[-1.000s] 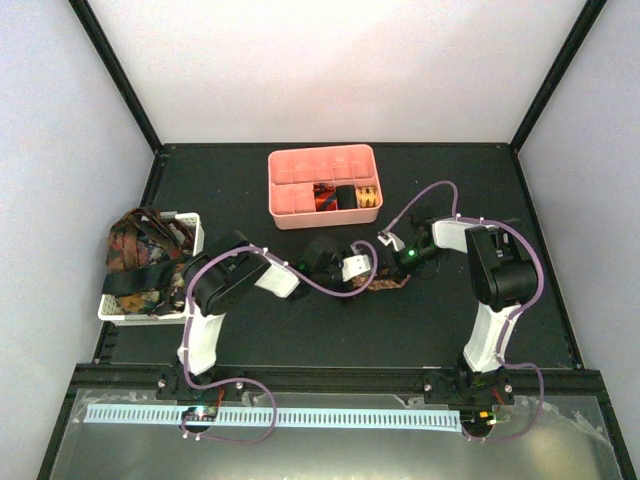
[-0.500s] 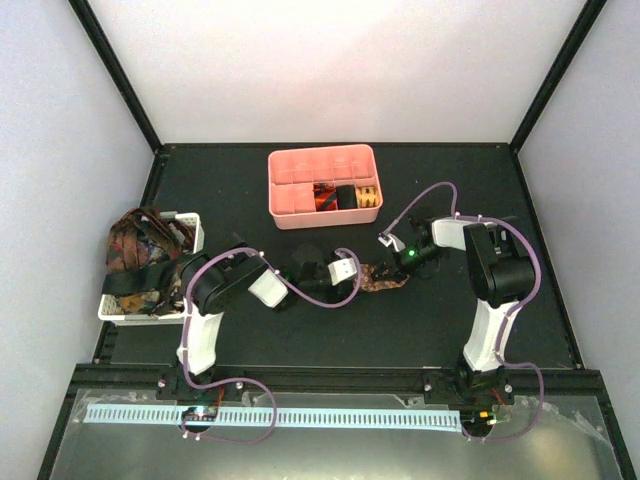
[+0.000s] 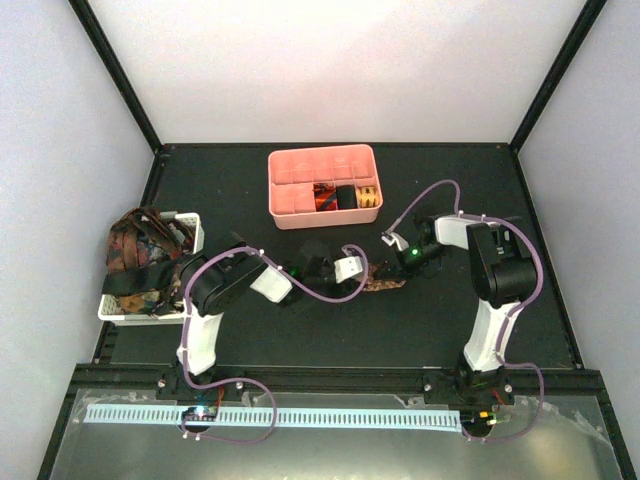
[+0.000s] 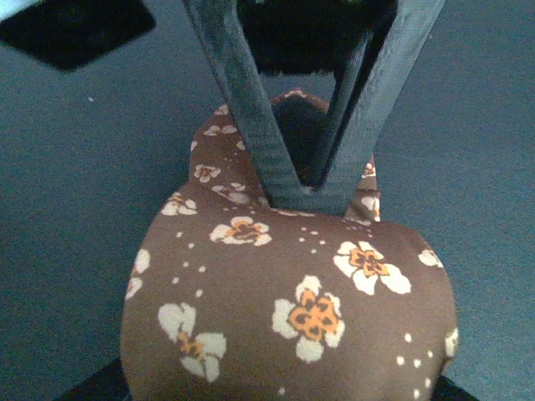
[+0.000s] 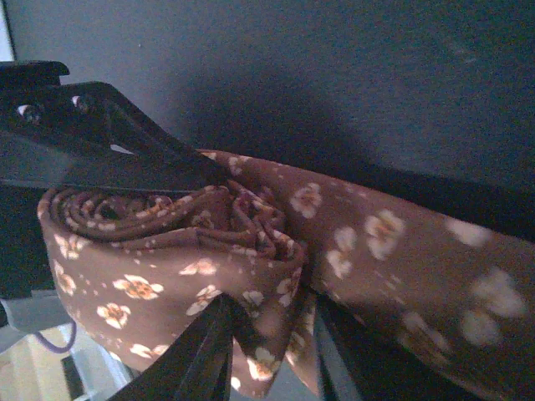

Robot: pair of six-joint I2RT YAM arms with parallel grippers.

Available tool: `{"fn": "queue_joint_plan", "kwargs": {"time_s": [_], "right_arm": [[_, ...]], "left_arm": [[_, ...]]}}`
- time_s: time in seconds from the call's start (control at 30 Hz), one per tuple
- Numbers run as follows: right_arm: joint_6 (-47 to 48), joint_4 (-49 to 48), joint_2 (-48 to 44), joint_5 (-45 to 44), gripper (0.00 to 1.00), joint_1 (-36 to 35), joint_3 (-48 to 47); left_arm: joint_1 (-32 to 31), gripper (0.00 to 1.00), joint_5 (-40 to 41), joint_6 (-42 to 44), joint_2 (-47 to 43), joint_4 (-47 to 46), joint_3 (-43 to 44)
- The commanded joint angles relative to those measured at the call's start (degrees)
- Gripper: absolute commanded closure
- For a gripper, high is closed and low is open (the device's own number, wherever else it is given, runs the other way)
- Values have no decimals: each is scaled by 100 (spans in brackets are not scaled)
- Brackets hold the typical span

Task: Roll the ties
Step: Roll the tie at the center of the board.

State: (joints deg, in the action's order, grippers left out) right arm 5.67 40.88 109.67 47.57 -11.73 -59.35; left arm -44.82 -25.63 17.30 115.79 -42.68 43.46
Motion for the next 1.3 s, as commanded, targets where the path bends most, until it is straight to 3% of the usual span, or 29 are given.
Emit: {"fn": "queue_joint_plan", "kwargs": {"time_s": [0.0,0.2,0.37,0.57,0.7,0.77,0.83,0.93,1.07,1.17,1.27], "right_arm": [[389,360,-338,-377,66,327,-229],[233,192,-853,327,45,339,-70],[-72,84,-786,381,46,-30,-92],[-10,197,-450,-24,59,-233,-224],[174,304,-299,-335,90,-218,-207],[199,292,-328,-444,98,-200,-179],[237,249,-364,-559,98,-154,-152],[242,97,-369,-795,98,-67,-51],[277,28,-326,-978,99,3,34],[238,-74,-406,-1184,98,4,130],[209,-134,-473,-1377,99,12,205]], "left_arm": [[-62,59,178,-90,-169,1496,187],[-71,59,255,-115,-147,2295,408],[-121,59,347,-126,-84,2437,510],[-159,58,387,-169,-65,2514,593],[-159,57,414,-169,-73,2540,583],[-160,54,422,-170,-95,2533,564],[-144,49,378,-203,-141,2466,539],[-26,28,-204,-320,-360,2097,410],[34,10,-540,-356,-741,1497,252],[34,3,-605,-318,-770,1298,302],[34,1,-646,-229,-584,1244,461]]}}
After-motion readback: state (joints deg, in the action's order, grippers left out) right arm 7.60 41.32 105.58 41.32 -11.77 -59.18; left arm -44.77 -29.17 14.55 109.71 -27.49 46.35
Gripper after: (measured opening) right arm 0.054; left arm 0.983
